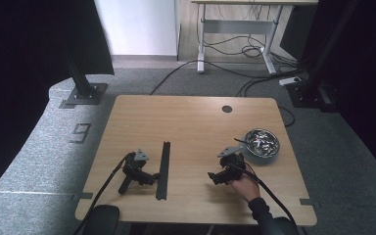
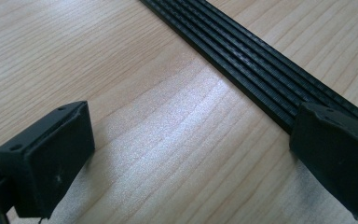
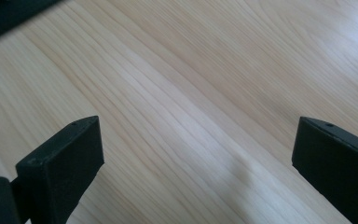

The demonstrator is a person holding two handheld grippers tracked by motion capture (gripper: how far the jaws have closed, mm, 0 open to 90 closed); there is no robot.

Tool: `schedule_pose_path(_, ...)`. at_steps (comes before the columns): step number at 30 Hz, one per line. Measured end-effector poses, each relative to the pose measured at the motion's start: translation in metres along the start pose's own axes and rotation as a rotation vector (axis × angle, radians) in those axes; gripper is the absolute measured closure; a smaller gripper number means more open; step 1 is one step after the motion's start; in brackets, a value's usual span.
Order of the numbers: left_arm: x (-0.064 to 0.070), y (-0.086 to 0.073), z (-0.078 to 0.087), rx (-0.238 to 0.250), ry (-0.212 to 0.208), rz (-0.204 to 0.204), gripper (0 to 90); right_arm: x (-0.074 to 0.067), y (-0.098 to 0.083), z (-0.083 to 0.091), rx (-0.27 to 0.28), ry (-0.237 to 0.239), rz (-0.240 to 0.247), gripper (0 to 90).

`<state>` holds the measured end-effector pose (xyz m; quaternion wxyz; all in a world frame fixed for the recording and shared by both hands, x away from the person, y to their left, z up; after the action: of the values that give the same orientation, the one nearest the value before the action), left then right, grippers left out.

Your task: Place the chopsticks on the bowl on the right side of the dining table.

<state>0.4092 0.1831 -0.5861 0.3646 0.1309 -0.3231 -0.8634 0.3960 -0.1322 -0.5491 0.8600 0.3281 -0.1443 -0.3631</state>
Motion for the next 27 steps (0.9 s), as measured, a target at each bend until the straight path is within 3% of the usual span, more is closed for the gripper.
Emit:
schedule_pose_path(8, 0.0, 0.0, 0.0, -0.001, 0.0, -0.001, 0.0, -0.016, 0.027, -0.012, -0.017, 0.028, 0.061, 1.1)
schedule_pose_path(14, 0.0, 0.0, 0.0, 0.001, 0.0, 0.002, 0.0, -0.02, 0.045, -0.028, -0.015, 0.034, 0.053, 1.1)
schedule_pose_path(27, 0.0, 0.0, 0.0, 0.001, 0.0, 0.0, 0.0, -0.043, 0.082, -0.067, -0.025, 0.072, 0.069, 1.1)
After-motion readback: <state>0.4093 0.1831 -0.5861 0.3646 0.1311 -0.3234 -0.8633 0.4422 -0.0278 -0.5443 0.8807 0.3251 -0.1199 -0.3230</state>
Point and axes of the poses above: each handheld gripper's, and its own axes: z roughly backward along the jaws, y roughly out of its top, x roughly to its right, the point moved 5 cm from there along -z, roughly forward along the jaws, and after that the axes turned 1 degree about z, right-handed, at the moved point
